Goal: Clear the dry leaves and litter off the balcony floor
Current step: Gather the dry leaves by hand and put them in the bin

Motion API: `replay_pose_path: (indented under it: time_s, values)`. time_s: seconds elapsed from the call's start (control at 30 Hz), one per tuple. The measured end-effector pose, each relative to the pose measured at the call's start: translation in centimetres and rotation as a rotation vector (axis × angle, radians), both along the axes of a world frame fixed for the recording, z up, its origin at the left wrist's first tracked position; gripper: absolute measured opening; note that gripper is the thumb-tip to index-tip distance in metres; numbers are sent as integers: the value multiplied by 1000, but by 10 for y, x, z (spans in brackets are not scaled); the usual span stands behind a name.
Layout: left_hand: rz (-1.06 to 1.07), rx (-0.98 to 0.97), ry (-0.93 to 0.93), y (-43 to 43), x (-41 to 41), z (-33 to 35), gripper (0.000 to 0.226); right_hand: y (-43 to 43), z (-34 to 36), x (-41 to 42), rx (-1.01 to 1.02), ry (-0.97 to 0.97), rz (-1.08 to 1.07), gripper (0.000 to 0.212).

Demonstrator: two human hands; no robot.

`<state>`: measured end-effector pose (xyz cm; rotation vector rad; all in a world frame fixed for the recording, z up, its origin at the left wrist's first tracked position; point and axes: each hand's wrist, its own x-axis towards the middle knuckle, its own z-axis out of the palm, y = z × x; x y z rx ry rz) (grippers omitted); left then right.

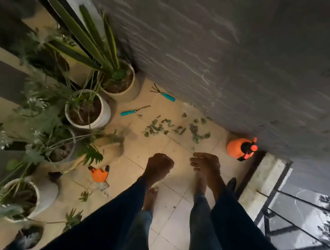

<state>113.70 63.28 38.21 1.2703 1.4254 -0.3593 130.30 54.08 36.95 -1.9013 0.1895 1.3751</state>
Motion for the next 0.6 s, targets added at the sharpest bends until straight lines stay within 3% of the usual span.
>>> replay_pose_path:
  time_s: [0.27, 0.47, 0.6]
  values:
    - [45, 58, -99, -12, 36, -113, 25, 14, -169, 36, -82, 29, 40, 11]
    - [-8, 163, -180, -5, 58, -265, 16, 27, -337, 57, -170, -245, 295, 25]
    - [-72, 203, -220, 0, 65, -365, 15, 25, -456, 61, -155, -439, 178, 20]
